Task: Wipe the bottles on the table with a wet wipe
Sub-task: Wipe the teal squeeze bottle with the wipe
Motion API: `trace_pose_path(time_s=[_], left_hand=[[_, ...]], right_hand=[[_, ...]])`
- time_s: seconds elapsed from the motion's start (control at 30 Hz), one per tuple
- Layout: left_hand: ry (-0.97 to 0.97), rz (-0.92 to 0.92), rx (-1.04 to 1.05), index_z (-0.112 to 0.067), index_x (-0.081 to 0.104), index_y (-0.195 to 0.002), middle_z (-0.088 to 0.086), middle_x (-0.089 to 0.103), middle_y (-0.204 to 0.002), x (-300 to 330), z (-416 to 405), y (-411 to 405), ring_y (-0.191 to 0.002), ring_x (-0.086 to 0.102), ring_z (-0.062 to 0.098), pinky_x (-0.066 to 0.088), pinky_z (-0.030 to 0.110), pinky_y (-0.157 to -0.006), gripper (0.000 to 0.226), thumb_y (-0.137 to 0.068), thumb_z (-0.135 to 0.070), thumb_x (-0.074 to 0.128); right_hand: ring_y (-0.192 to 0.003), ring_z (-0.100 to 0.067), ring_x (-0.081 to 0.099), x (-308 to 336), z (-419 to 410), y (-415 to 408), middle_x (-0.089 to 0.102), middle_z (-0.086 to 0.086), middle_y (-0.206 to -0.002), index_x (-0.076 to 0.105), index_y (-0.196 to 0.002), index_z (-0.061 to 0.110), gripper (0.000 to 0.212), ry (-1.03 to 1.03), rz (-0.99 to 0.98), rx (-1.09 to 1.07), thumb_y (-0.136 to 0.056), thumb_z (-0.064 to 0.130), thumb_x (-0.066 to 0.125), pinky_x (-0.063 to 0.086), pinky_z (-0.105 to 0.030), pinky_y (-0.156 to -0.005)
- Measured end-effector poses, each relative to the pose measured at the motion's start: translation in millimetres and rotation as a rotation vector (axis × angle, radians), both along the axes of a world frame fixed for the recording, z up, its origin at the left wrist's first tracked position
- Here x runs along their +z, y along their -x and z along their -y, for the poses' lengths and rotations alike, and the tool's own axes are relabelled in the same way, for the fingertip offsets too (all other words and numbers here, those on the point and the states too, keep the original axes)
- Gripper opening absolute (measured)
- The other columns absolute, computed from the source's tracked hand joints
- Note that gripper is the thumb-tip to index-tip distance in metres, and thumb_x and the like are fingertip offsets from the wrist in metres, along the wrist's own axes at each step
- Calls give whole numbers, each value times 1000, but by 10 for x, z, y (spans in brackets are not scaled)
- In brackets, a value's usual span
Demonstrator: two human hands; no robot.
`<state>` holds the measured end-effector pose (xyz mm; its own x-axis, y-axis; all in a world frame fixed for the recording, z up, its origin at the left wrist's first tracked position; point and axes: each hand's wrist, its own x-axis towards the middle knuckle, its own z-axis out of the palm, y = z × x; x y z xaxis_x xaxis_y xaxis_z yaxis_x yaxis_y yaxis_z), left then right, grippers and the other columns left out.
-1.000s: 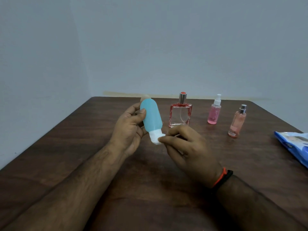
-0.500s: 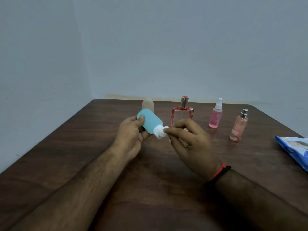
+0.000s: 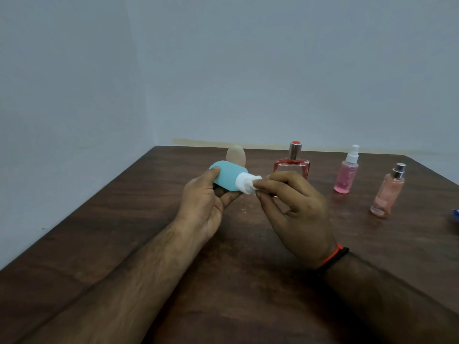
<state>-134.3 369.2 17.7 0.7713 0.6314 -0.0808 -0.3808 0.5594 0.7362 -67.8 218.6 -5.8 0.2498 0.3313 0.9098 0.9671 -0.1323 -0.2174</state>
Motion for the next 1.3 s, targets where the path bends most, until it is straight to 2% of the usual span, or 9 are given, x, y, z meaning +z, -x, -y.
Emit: trace_pose_path(time_s=[0.23, 0.37, 0.53, 0.63, 0.73, 0.9, 1.03, 1.2, 1.3], left_hand=[[-28, 32, 28, 1, 59, -104, 16, 70, -91, 10, 31, -10, -72, 74, 23, 60, 34, -54, 14, -100, -11, 52], [-92, 39, 9, -3, 57, -102, 17, 69, -97, 8, 65, 10, -78, 76, 24, 60, 35, -58, 10, -100, -12, 53], [-128, -20, 15, -3, 55, -114, 22, 65, -113, -20, 103, 7, -92, 73, 30, 62, 38, -64, 20, -99, -15, 55], [-96, -16, 36, -6, 56, -105, 19, 65, -108, -13, 94, 15, -91, 73, 30, 62, 37, -61, 11, -99, -14, 55], [-67, 11, 49, -1, 58, -103, 19, 67, -101, 12, 89, 8, -89, 70, 29, 60, 34, -55, 12, -100, -12, 52], [-124, 12, 30, -4, 56, -101, 17, 67, -99, 16, 101, 11, -77, 75, 23, 60, 34, -57, 9, -100, -12, 53], [-149, 7, 36, 0, 56, -109, 20, 67, -103, -21, 84, -20, -77, 75, 24, 59, 33, -57, 17, -100, -14, 53], [-147, 43, 43, 0, 60, -99, 14, 75, -79, -16, 49, -24, -72, 75, 24, 58, 32, -54, 16, -100, -13, 52], [-144, 76, 45, -2, 59, -99, 12, 75, -81, 9, 42, -18, -75, 75, 23, 59, 33, -56, 13, -100, -13, 52]], right_hand=[[-83, -14, 61, 22, 58, -16, 68, -5, -92, 76, -96, 8, 15, 116, 64, 6, -82, 8, 72, 51, -28, -70], [-80, -16, 62, 76, 75, -61, 68, -7, -91, 76, -96, 4, 13, -37, -12, -51, -84, 4, 73, 53, -30, -68], [-88, -15, 63, 67, 94, -15, 67, -9, -97, 75, -102, 4, 17, 3, 46, 15, -86, 9, 71, 54, -27, -74], [-87, -17, 62, 61, 107, -29, 68, -8, -95, 76, -99, 6, 16, 64, 104, 17, -83, 6, 75, 53, -29, -73], [-84, -17, 61, 47, 105, -29, 68, -7, -92, 77, -94, 7, 13, 129, 140, 8, -81, 6, 74, 52, -30, -69], [-84, -19, 64, 78, 106, -46, 69, -9, -94, 76, -95, 3, 13, -10, 52, -43, -84, 6, 72, 54, -30, -71], [-86, -17, 63, 72, 104, 0, 68, -9, -95, 76, -97, 5, 13, 30, 87, 1, -84, 6, 73, 53, -28, -75], [-85, -19, 62, 41, 65, 28, 68, -9, -90, 77, -93, 5, 11, 169, 175, 35, -83, 7, 72, 48, -23, -77], [-80, -21, 63, 58, 66, -16, 68, -8, -88, 77, -88, 4, 9, 57, 109, -27, -79, 2, 73, 52, -29, -71]])
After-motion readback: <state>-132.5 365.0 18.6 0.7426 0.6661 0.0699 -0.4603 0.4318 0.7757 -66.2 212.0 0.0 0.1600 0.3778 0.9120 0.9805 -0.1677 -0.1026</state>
